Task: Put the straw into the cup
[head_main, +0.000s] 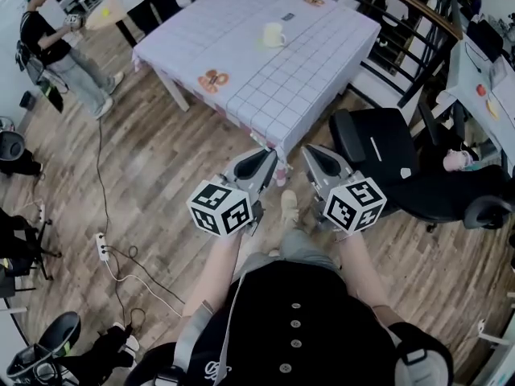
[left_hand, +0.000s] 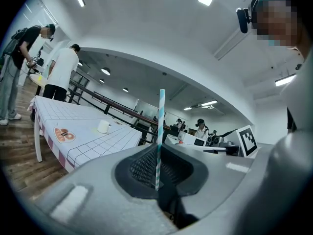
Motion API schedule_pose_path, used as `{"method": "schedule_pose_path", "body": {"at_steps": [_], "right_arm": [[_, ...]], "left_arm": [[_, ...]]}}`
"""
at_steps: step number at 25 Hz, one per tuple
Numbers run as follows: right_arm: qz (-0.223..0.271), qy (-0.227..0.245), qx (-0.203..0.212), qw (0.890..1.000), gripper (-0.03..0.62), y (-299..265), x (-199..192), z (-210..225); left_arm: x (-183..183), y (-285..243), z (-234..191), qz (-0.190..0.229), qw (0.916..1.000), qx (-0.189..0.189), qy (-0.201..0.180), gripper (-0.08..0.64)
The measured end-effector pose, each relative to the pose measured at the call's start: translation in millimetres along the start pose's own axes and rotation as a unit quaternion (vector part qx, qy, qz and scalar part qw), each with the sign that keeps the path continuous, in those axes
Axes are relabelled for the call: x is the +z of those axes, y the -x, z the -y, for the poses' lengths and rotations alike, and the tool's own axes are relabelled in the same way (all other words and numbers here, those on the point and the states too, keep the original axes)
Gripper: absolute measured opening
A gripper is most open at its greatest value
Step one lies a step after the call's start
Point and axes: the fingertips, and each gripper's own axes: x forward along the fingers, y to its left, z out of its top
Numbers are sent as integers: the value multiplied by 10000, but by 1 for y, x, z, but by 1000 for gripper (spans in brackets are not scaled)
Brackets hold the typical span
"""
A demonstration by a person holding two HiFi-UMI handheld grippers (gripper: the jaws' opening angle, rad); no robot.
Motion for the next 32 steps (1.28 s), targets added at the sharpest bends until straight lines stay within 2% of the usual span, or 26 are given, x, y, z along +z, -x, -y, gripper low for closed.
{"method": "schedule_pose_path", "body": {"at_steps": [11,18,22,28,32], "right_arm": [[-110,65,228,9997,0,-62,21,52],[-87,95,383,9992,0,-110,53,93],[-143,97,520,9985,0,-141,66,111],[-134,-6,777,9969,0,-198,50,147],[-130,-3,870,9961,0,-220,49,160]], "left_arm": [[16,-68,-47,42,9997,-166,179,23],[49,-111,-85,187,9998,6,90,23],[68,-128,-111,211,9995,243,-62,23],[62,-162,-171,194,9985,477,-209,23],[65,-177,-195,218,9982,532,-190,23]]}}
